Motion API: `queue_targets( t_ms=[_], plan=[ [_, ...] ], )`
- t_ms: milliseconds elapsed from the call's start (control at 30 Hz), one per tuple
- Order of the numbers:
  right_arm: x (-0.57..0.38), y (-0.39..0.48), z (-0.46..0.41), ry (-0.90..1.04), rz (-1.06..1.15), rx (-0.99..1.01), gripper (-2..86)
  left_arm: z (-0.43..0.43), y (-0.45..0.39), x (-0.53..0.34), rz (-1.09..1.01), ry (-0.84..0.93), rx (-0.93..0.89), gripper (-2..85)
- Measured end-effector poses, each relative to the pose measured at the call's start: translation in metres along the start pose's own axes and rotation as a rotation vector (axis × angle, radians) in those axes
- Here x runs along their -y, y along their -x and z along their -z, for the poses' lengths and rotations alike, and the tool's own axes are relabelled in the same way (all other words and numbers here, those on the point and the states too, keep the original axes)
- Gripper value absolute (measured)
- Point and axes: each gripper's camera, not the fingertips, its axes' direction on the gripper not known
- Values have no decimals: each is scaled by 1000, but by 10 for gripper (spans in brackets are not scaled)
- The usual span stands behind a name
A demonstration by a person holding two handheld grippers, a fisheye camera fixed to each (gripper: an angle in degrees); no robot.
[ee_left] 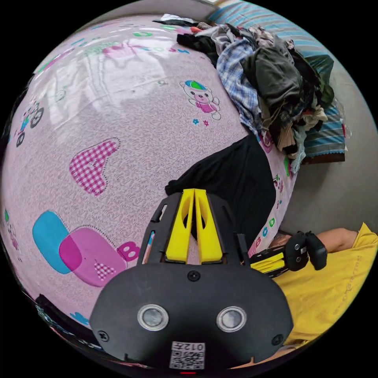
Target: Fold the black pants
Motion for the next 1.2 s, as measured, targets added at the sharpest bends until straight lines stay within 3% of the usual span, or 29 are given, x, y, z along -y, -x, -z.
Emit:
queue_targets(
  t_ms=[133, 267, 500, 767, 933, 1200],
  plan=[
    [-6, 20, -21, 62, 93, -120, 31, 16, 41, -51, 130, -68, -66, 8],
    [-14, 64, -57, 140, 346, -282, 75, 9, 76, -76, 265, -84, -85, 13],
    [-23, 102, -112, 215, 556, -512, 73, -9, 84, -54, 224, -33, -109, 29],
    [-23, 121, -147, 296, 767, -645, 21, -14, 88, -30, 164, 38, -50, 24],
    [-22, 131, -139, 288, 804, -536, 7, -6, 79, -24, 64, 61, 26, 7],
    [-28, 130, -150, 291, 881, -493, 8, 3, 95, -41, 60, 24, -32, 2]
  ],
)
